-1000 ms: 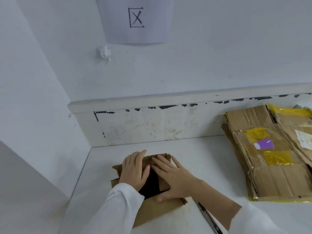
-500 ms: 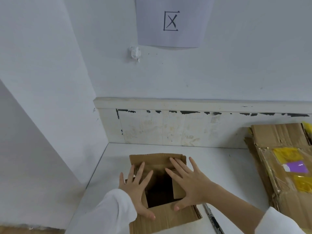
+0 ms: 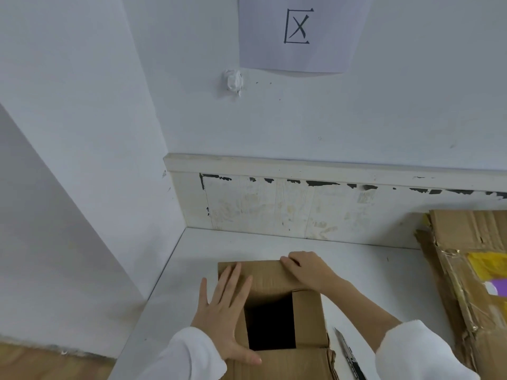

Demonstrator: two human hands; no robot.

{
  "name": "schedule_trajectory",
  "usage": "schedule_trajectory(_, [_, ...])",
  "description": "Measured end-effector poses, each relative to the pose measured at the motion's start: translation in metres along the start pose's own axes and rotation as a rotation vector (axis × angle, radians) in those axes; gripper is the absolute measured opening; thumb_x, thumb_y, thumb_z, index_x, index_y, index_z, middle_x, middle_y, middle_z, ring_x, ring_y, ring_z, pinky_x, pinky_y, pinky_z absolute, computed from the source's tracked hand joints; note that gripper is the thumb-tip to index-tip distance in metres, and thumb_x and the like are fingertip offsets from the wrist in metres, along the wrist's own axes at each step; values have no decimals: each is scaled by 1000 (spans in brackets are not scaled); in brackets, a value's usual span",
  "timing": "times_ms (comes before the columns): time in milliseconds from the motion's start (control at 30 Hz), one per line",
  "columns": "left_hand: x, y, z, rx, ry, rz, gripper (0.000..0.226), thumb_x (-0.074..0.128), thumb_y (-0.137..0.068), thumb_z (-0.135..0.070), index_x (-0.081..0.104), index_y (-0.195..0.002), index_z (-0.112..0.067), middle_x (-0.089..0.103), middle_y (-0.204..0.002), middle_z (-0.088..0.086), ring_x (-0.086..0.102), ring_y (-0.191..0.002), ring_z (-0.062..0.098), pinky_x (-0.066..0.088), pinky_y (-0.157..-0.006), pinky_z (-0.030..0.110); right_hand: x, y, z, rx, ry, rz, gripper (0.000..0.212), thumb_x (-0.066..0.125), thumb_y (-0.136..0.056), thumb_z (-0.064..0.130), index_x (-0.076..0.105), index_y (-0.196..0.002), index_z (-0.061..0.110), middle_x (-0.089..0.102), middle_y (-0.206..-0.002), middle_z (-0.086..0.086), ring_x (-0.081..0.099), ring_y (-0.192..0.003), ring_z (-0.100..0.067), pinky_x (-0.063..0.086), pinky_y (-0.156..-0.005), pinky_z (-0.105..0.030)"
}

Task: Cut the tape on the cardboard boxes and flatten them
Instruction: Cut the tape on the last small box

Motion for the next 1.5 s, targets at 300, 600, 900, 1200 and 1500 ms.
schedule_trajectory(300, [0, -12, -5, -9, 43, 294, 117, 60, -64, -72, -16, -145, -35, -12, -154, -3, -7, -142, 26, 2, -111, 53, 14, -4, 1, -53, 509, -97, 38, 26, -102, 34, 46, -134, 26, 40, -135, 1, 36, -125, -17, 26, -104, -33])
schedule_trajectory(600, [9, -7, -10, 51, 32, 188, 113, 55, -64, -72, -9, -148, -29, 16, -145, 1, 12, -136, 23, -13, -112, 43, 5, 67, -16, -275, 588, 422, 124, 61, -67, 72, -21, -147, 25, -26, -154, -1, -25, -142, -23, -5, -114, -52])
schedule_trajectory(900, [2, -17, -17, 73, -127, 282, 122, 67, -62, -65, -24, -138, -41, 11, -147, 6, 10, -134, 37, 2, -109, 57, 10, 58, -1, -243, 528, 370, 103, 71, -72, 40, 1, -148, 30, 27, -133, -8, 26, -120, -26, 40, -97, -39])
schedule_trajectory(1200, [-20, -17, 5, -42, 357, 143, 109, 57, -56, -62, -1, -147, -41, 34, -135, -12, 23, -131, 21, 18, -112, 37, -45, 56, 11, -267, -207, 120, 73, 62, -84, 48, 12, -137, 54, 16, -148, 23, 14, -135, 3, 18, -111, -26])
schedule_trajectory(1500, [57, 17, -22, -745, 2046, 289, 34, 50, -96, -10, 48, -127, 4, 67, -104, 20, 64, -85, 28, 49, -79, 38, 10, 79, -9, 163, -933, 207, 113, 65, -45, 84, 17, -140, 46, 42, -138, 12, 46, -126, -15, 42, -104, -38])
Point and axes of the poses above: each hand's wrist, its own y-axis away from the middle knuckle, its own x-axis out of the palm, z = x × y, the point moved 1 cm from there along -y, towards the middle knuckle
